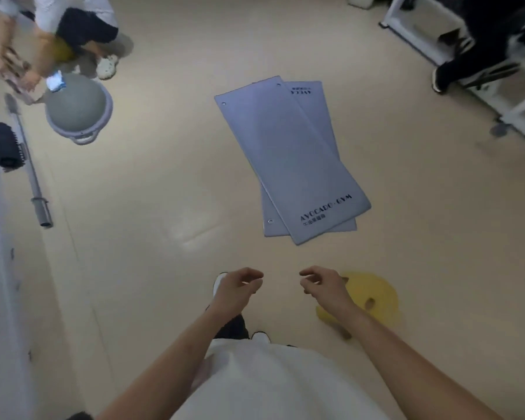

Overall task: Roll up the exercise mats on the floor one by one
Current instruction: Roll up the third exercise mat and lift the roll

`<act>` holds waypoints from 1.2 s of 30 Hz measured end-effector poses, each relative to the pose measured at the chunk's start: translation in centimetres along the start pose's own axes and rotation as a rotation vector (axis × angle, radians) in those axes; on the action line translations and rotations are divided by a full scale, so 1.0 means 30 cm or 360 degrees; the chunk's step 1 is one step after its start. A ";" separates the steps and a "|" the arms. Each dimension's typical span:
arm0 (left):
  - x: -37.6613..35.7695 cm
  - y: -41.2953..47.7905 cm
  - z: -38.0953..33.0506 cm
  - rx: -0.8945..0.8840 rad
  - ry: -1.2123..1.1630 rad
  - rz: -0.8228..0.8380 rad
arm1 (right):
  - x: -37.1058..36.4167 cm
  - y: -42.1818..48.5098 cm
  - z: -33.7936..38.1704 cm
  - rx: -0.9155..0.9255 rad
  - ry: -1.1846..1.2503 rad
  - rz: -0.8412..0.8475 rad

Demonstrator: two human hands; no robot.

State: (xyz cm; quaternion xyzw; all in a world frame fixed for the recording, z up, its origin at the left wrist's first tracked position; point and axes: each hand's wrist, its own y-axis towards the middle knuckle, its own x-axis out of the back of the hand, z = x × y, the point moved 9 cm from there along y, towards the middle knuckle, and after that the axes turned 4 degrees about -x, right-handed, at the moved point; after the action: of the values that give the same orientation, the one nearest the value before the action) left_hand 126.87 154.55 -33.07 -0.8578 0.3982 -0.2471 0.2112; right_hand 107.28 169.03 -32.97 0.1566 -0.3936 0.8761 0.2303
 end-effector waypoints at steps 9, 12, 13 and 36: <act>-0.310 0.452 -0.313 -0.0141 0.0191 0.0330 | 0.346 0.166 -0.184 -0.0350 0.0331 -0.0311; -0.386 0.639 -0.396 -0.0128 0.0199 0.0391 | 0.464 0.267 -0.175 -0.0428 0.0302 -0.0380; -0.413 0.701 -0.423 -0.0132 0.0197 0.0414 | 0.505 0.302 -0.162 -0.0445 0.0295 -0.0400; -0.972 1.773 -0.453 0.0391 -0.0165 0.0004 | 1.079 1.564 -0.391 -0.0256 -0.0069 -0.0135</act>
State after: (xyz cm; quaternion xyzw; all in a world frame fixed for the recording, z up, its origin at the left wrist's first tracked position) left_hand 71.69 143.68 -59.55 -0.8365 0.3546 -0.2492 0.3353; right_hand 54.12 159.64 -54.70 0.1731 -0.4605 0.8275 0.2705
